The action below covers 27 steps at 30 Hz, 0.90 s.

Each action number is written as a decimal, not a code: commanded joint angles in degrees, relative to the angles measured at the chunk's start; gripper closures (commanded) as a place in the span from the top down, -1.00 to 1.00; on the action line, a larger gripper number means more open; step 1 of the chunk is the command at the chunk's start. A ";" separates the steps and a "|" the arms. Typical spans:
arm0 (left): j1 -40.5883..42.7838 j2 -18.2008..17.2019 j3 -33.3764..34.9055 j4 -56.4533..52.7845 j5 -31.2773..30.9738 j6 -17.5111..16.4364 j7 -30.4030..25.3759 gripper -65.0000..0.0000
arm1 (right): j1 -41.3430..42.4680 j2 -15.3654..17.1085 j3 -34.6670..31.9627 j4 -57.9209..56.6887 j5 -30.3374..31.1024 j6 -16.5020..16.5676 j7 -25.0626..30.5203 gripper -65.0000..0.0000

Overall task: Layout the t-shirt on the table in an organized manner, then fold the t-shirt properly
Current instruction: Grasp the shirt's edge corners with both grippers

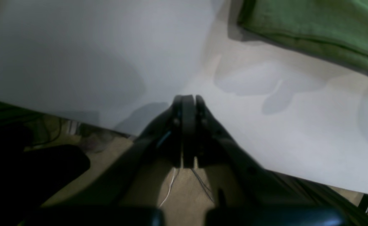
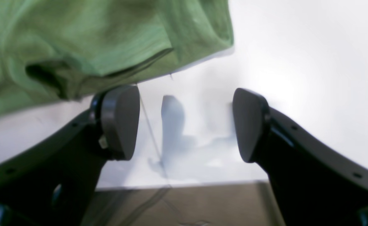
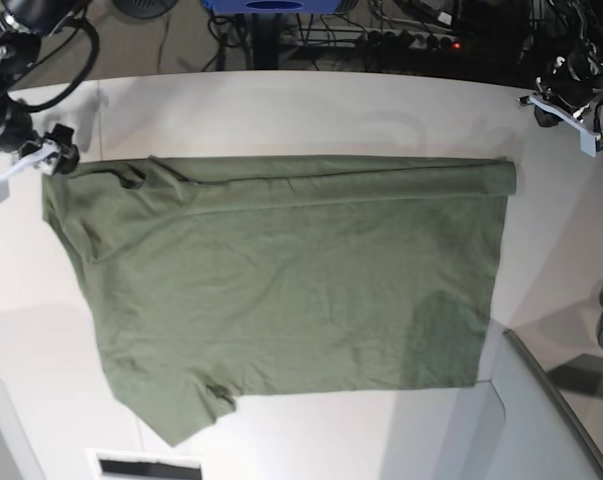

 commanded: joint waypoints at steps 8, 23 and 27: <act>0.12 -0.76 -0.58 1.00 -0.55 -0.06 -0.88 -1.00 | 7.25 6.43 8.61 -20.45 0.63 5.11 1.63 0.35; 0.12 -0.85 -0.66 0.82 -0.64 -0.06 -0.97 -1.00 | 9.36 8.36 8.61 -26.70 0.63 5.11 4.18 -0.04; -1.38 -0.76 -0.66 0.65 -0.64 -0.06 -0.97 -1.00 | 9.36 8.36 8.61 -27.05 0.54 5.11 4.18 -0.58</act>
